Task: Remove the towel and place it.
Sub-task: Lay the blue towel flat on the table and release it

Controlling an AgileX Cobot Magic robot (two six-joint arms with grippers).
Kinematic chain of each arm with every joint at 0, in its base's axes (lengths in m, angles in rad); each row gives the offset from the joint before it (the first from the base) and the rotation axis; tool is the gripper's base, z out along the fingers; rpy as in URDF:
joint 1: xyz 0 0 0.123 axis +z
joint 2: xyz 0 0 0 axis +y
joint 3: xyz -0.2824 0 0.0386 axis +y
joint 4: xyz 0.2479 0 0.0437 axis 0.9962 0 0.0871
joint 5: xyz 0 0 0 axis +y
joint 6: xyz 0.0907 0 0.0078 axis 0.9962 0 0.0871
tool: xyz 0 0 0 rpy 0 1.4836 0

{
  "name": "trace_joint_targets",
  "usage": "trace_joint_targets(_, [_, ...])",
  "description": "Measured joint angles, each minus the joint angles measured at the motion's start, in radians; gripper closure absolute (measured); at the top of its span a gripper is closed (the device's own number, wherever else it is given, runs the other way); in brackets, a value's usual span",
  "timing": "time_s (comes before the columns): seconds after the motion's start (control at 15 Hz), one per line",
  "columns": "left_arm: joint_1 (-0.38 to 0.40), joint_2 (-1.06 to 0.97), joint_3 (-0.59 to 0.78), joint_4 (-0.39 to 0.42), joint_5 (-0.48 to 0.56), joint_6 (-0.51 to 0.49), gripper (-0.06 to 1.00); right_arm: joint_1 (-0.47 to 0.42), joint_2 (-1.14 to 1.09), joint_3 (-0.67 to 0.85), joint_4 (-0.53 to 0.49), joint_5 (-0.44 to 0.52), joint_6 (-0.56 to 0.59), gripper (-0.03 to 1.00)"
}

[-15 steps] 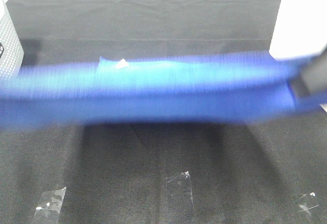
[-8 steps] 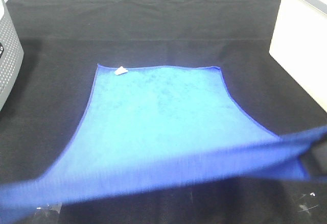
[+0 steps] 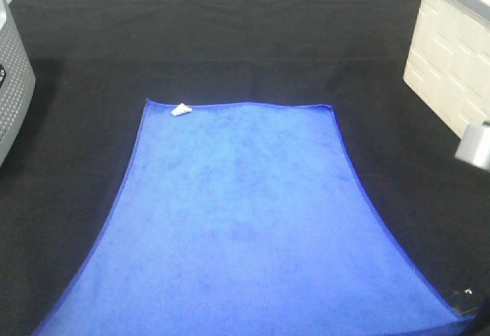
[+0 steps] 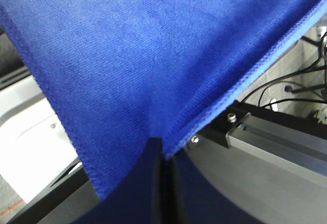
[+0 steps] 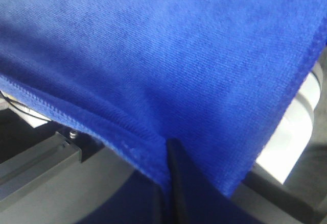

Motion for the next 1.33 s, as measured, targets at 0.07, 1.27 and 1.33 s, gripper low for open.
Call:
trace_joint_targets(0.07, [0.000, 0.039, 0.000, 0.002, -0.010, 0.010, 0.94, 0.000, 0.033, 0.001, -0.001, -0.001, -0.008, 0.96])
trace_joint_targets(1.27, [-0.167, 0.734, -0.056, 0.013, -0.289, 0.210, 0.94, -0.001, 0.711, 0.003, -0.062, -0.167, -0.189, 0.96])
trace_joint_targets(1.33, [-0.179, 0.764, -0.081, 0.023, -0.295, 0.209, 0.94, -0.002, 0.736, 0.003, -0.070, -0.172, -0.190, 0.96])
